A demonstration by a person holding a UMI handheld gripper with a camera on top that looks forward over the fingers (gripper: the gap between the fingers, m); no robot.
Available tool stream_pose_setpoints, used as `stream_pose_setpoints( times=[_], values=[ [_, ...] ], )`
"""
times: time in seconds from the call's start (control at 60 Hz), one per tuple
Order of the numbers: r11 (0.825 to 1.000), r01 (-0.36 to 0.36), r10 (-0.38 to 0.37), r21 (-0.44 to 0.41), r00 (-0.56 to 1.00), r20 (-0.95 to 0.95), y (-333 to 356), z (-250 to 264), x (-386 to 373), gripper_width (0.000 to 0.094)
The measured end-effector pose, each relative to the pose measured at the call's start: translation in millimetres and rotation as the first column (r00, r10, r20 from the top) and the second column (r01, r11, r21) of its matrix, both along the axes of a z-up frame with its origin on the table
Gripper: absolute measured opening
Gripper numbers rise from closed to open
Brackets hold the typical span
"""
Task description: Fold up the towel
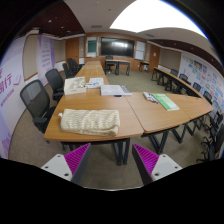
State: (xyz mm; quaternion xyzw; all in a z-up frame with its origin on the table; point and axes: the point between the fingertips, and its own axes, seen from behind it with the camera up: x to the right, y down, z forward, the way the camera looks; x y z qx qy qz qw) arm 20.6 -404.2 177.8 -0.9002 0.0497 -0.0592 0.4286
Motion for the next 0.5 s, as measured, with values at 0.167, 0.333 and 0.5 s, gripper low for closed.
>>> stream_pose_setpoints(
  times=[0.167,0.333,0.5],
  values=[
    [0.997,-0.074,0.074,0.001,0.994,-0.077,68,-52,-119,0.0849],
    [0.99,-0.134,0.137,0.035,0.987,-0.087,160,-86,-208,0.0855],
    [0.986,-0.159,0.161,0.046,0.986,-0.036,247,-119,-247,0.0855]
  ],
)
